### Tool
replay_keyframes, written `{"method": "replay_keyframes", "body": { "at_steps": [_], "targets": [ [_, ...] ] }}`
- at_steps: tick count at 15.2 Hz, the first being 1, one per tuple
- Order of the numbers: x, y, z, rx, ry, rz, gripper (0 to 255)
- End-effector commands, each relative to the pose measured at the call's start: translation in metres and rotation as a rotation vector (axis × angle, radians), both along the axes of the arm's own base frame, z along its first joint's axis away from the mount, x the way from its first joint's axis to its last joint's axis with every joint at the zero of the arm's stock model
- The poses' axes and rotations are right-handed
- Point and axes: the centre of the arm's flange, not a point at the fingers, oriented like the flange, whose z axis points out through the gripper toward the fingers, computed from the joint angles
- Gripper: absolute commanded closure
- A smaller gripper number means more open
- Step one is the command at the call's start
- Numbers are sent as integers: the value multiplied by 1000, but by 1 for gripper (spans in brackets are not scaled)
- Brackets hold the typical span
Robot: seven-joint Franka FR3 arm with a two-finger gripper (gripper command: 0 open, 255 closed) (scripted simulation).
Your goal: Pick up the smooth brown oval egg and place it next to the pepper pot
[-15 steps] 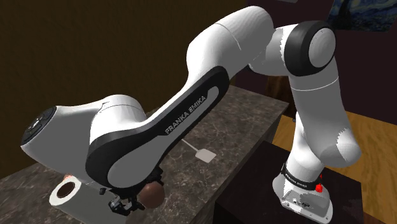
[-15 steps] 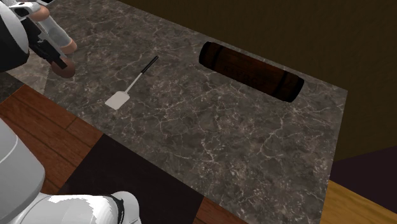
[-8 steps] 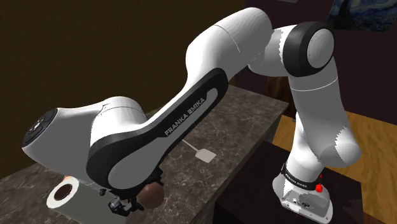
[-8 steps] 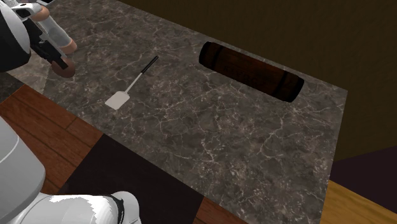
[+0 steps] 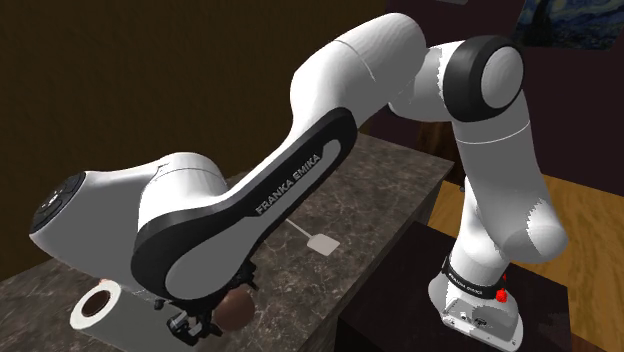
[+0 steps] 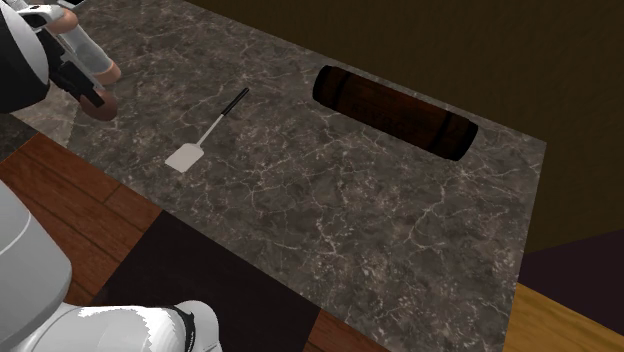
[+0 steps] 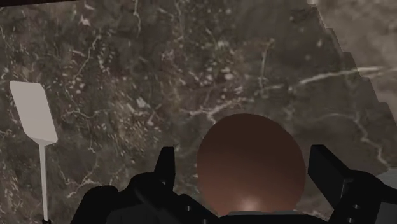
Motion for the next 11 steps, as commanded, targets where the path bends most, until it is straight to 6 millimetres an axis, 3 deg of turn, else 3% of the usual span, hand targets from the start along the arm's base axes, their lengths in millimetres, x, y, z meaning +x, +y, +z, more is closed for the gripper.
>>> {"method": "replay_keyframes", "body": {
  "at_steps": [1, 3, 11],
  "targets": [
    [3, 7, 18, 0, 0, 0, 0],
    [6, 16, 40, 0, 0, 0, 0],
    [6, 16, 40, 0, 0, 0, 0]
  ]
}}
